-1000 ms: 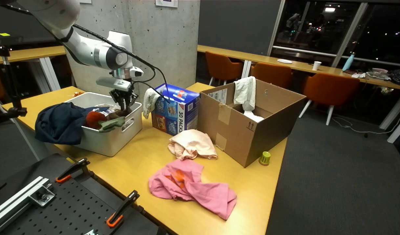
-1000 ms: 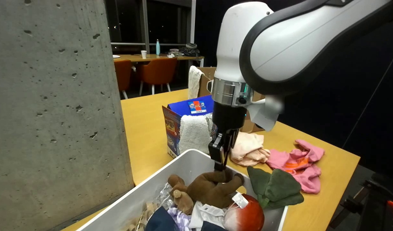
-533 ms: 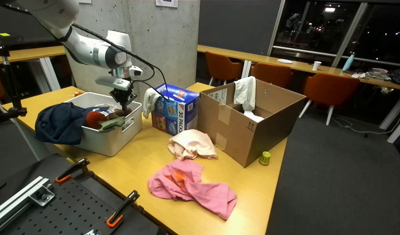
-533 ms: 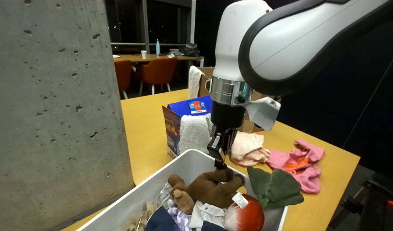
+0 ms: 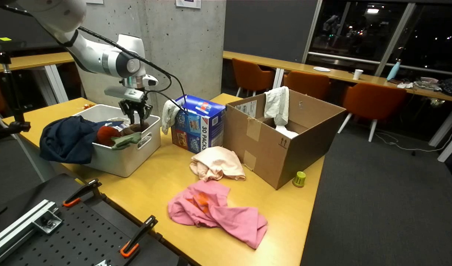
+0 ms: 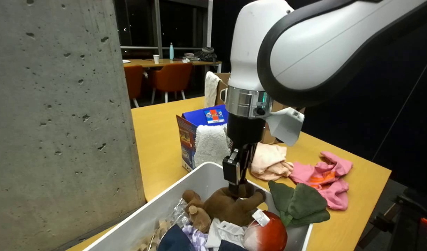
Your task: Remove the pink and peach shirts, the moose toy and the turnip plushie out of the basket
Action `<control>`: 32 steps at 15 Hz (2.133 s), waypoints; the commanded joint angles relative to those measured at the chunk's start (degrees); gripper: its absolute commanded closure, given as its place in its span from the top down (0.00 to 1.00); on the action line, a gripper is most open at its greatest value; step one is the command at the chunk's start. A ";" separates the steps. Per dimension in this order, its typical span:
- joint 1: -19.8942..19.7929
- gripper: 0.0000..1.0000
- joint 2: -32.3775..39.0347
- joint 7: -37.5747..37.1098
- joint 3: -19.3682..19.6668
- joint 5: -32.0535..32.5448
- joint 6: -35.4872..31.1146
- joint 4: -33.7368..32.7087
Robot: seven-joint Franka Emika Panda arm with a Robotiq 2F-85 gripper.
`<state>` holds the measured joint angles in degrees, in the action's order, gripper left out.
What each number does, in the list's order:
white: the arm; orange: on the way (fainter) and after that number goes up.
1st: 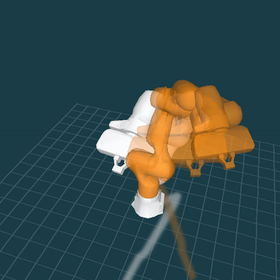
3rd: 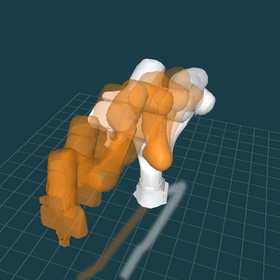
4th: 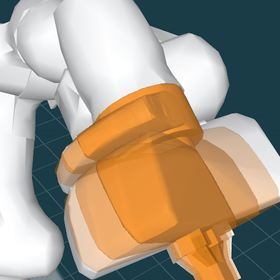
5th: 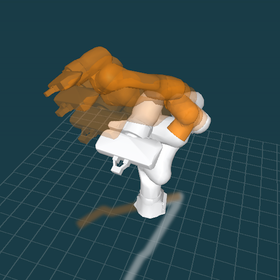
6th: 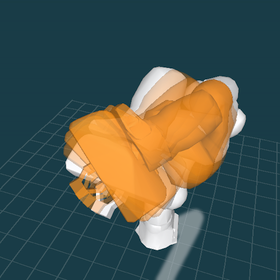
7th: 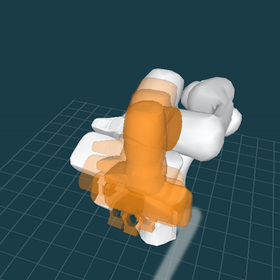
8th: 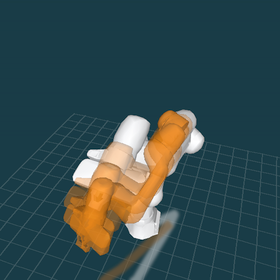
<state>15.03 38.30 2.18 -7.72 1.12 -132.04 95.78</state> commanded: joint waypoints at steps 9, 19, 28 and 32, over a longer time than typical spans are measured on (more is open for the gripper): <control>0.08 1.00 9.09 0.98 -0.25 0.97 10.60 -12.45; 1.72 0.19 12.35 -0.29 -0.09 1.94 16.49 -19.37; 3.64 0.34 11.33 -2.93 0.14 2.00 16.15 -17.60; 4.60 0.62 10.00 -4.02 0.35 2.45 14.98 -15.80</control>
<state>18.70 49.52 -0.16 -7.67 1.98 -117.70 79.20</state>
